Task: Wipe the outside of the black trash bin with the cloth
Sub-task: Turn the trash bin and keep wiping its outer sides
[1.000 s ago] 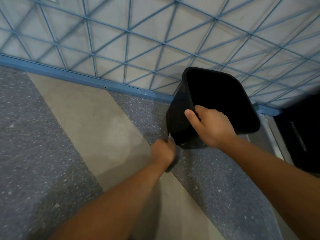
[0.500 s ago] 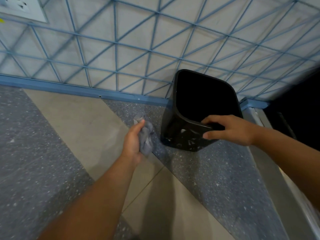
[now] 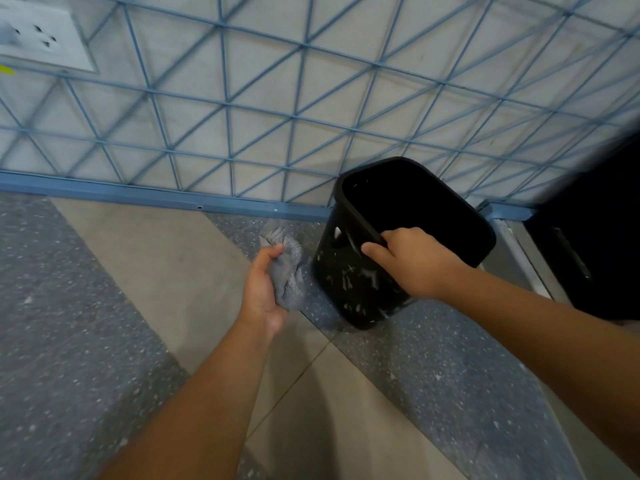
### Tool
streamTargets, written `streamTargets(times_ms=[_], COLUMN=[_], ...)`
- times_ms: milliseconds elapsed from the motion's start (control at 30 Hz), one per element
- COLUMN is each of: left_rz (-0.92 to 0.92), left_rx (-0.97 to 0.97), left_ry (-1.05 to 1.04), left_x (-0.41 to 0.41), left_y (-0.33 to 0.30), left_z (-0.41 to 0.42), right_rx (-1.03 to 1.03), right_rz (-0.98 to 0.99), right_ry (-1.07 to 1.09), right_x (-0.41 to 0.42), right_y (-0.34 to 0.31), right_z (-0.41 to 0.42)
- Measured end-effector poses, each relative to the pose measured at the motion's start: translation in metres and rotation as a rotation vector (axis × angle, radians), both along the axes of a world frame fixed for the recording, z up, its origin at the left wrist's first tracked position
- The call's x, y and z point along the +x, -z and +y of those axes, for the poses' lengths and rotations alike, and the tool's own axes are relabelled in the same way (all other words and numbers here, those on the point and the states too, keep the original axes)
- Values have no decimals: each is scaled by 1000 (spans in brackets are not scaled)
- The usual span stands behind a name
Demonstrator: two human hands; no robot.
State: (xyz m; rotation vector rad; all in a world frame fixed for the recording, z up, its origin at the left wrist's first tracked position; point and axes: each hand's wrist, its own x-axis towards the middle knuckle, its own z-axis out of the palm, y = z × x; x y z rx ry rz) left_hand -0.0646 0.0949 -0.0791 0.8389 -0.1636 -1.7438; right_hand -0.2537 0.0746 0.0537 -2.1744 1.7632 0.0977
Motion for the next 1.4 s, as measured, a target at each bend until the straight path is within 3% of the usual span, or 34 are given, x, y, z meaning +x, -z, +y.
streamTargets(times_ms=[300, 367, 500, 700, 867, 933, 1033, 1233, 1400], left_rz=[-74, -212, -361, -656, -522, -522, -534, -583, -601], left_rx=[21, 48, -37, -255, -197, -269, -221, -297, -180], left_ry=[-9, -64, -174, -103, -185, -179, -142, -146, -176], left_x=[9, -1, -31, -78, -88, -97, -101, -95, -88], left_y=[-1, -7, -28, -20, -13, 4, 33, 8, 0], left_z=[-14, -17, -19, -32, -46, -37, -43, -32, -49], right_rx=[52, 122, 75, -29, -31, -44, -60, -75, -93], right_rz=[-179, -170, 76, 75, 80, 85, 96, 150, 155], right_ry=[247, 192, -16, -169, -200, -216, -221, -232, -222], right_x=[48, 42, 30, 26, 22, 20, 19, 20, 22], right_y=[19, 14, 13, 14, 14, 15, 16, 15, 16], right_z=[-18, -7, 19, 15, 13, 13, 10, 11, 13])
